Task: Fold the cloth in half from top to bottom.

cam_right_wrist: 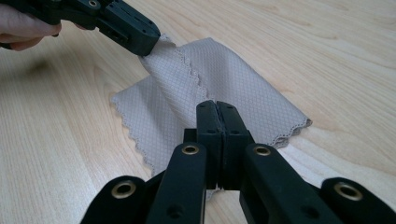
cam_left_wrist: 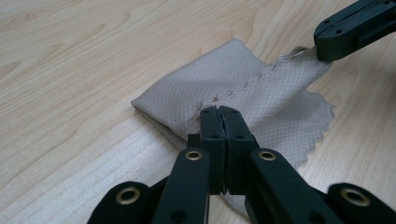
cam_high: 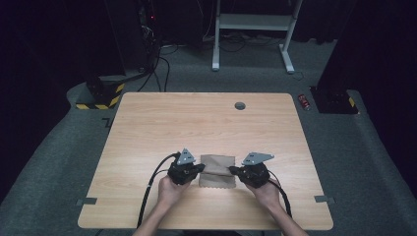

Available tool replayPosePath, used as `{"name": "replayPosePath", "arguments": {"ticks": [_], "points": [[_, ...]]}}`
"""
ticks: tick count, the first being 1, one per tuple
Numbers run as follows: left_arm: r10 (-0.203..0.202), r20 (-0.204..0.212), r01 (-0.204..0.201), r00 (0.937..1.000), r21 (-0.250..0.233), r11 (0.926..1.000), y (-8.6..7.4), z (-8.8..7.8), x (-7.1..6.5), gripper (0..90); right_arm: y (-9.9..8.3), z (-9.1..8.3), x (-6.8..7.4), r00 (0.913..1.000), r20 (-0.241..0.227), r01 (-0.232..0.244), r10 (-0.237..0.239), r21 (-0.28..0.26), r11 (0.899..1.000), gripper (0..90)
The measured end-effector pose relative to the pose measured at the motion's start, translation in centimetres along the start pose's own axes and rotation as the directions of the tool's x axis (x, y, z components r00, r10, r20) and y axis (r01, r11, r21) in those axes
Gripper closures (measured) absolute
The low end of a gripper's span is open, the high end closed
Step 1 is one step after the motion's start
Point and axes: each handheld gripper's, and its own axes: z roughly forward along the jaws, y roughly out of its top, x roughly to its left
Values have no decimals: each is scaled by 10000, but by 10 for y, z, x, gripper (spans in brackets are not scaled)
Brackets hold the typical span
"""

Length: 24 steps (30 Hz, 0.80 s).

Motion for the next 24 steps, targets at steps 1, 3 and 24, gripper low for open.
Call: {"name": "replayPosePath", "arguments": {"ticks": [1,3,24], "points": [[-85,25,86,10000,-30,10000,-1,0,-1,886,-1,0,0,10000,-4,0,0,1,10000,888],[-100,32,100,9999,-3,10000,-4,1,-2,886,-3,1,1,10000,-36,-1,1,36,10000,888],[-176,275,171,9995,200,9997,-19,3,-10,885,-16,8,7,9996,32,291,-293,514,9983,884]]}}
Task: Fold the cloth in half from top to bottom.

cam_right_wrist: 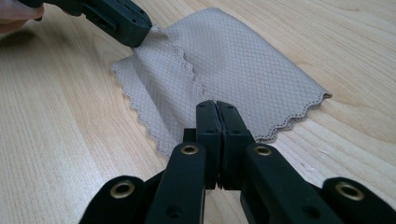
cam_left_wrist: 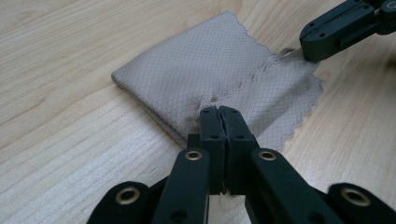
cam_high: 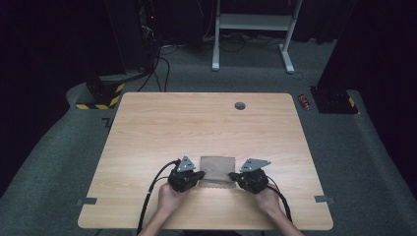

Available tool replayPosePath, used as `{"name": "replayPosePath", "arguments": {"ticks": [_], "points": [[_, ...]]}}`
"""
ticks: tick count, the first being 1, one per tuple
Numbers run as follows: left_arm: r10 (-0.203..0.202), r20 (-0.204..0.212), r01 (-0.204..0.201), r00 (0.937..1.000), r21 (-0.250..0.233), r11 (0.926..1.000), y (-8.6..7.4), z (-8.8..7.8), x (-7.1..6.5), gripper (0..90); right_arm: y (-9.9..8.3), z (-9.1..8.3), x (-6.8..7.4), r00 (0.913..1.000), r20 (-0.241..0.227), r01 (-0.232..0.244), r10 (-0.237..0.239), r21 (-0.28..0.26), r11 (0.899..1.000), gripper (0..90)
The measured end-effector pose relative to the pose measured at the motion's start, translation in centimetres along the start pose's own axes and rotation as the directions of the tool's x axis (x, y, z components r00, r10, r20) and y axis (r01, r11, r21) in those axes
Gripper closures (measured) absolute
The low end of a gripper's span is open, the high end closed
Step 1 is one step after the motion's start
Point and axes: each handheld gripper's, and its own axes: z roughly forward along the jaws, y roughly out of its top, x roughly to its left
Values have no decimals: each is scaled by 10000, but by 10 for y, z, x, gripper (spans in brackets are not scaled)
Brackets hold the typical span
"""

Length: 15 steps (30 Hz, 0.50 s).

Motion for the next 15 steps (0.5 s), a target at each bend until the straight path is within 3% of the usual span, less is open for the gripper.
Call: {"name": "replayPosePath", "arguments": {"ticks": [15], "points": [[-210,35,210,9998,-42,9998,-7,-2,-3,868,-7,1,-1,9997,-85,-218,218,51,9998,858]]}}
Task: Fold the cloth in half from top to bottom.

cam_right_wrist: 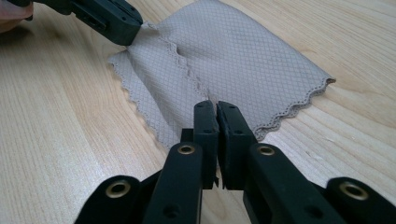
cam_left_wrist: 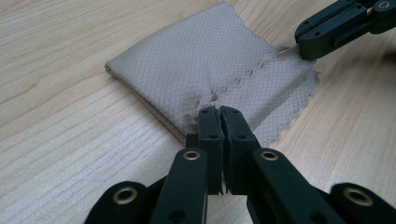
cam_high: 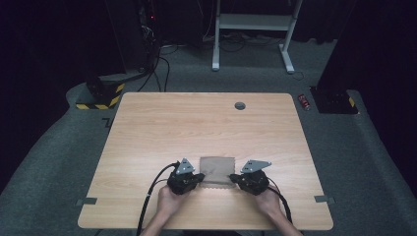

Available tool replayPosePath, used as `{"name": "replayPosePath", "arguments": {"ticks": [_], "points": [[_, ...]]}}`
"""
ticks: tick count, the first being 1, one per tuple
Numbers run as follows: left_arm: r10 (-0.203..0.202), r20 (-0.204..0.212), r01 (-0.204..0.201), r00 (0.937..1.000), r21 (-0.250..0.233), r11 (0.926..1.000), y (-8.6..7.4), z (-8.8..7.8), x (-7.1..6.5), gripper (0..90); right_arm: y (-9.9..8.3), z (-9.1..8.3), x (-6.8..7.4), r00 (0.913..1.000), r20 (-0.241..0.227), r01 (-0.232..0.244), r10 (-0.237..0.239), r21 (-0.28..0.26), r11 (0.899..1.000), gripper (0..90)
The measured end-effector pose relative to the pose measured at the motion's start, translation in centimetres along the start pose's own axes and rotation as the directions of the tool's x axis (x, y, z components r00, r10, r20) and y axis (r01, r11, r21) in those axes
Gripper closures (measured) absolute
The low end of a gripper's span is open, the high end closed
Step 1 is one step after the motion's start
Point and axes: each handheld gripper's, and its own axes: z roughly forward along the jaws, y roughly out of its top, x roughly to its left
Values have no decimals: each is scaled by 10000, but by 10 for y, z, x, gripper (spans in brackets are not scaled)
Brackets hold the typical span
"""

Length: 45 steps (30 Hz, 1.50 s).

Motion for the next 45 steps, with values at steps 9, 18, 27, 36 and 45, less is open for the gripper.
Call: {"name": "replayPosePath", "arguments": {"ticks": [9,18,27,36,45], "points": [[-226,96,229,9997,-369,9991,2,-12,4,849,1,-6,-1,9998,-23,-198,198,-301,9994,812],[-443,41,445,9990,-692,9966,12,-15,9,793,9,-11,-5,9985,285,-447,466,-644,9969,779],[-760,-596,733,9953,-460,9963,26,2,18,643,12,2,-10,9950,649,-734,759,-389,9965,782],[-841,-907,841,9923,-42,9964,25,10,17,535,12,10,-12,9936,593,-952,958,-127,9954,781],[-623,-779,632,9950,93,9980,24,9,12,528,12,11,-9,9953,413,-874,874,-21,9962,779]]}}
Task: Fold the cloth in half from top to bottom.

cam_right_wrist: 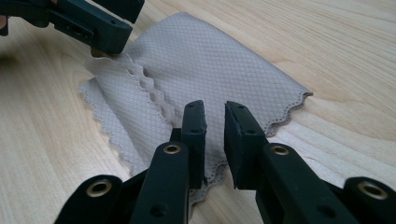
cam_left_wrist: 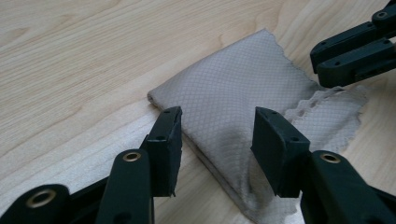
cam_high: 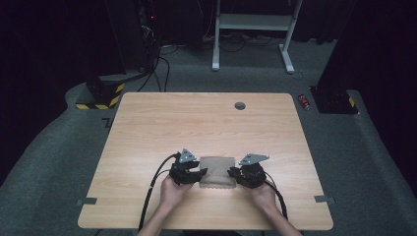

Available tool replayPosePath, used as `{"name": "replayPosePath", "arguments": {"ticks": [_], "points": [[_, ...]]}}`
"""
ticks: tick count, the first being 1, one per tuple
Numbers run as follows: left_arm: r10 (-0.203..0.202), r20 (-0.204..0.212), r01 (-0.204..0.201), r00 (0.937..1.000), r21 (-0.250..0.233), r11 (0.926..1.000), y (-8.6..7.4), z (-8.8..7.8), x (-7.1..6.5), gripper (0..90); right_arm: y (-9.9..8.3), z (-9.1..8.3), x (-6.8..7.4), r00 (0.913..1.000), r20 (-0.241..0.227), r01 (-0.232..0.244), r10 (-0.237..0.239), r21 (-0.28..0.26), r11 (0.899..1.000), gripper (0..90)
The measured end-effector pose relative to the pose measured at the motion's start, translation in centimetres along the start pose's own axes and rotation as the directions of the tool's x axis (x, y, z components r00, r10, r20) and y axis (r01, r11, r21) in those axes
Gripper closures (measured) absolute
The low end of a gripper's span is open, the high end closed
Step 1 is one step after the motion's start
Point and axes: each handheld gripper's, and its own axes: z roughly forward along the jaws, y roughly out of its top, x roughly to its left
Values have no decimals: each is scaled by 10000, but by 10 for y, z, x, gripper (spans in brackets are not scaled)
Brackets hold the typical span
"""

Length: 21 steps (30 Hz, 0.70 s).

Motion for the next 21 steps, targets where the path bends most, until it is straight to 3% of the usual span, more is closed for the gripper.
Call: {"name": "replayPosePath", "arguments": {"ticks": [12,21], "points": [[-140,407,137,9991,82,9999,-17,-11,-5,527,-2,-5,7,9988,-418,268,-267,2,9996,766],[211,648,-231,9977,294,9993,-28,-22,-18,527,-11,-9,13,9971,-610,482,-465,264,9985,758]]}}
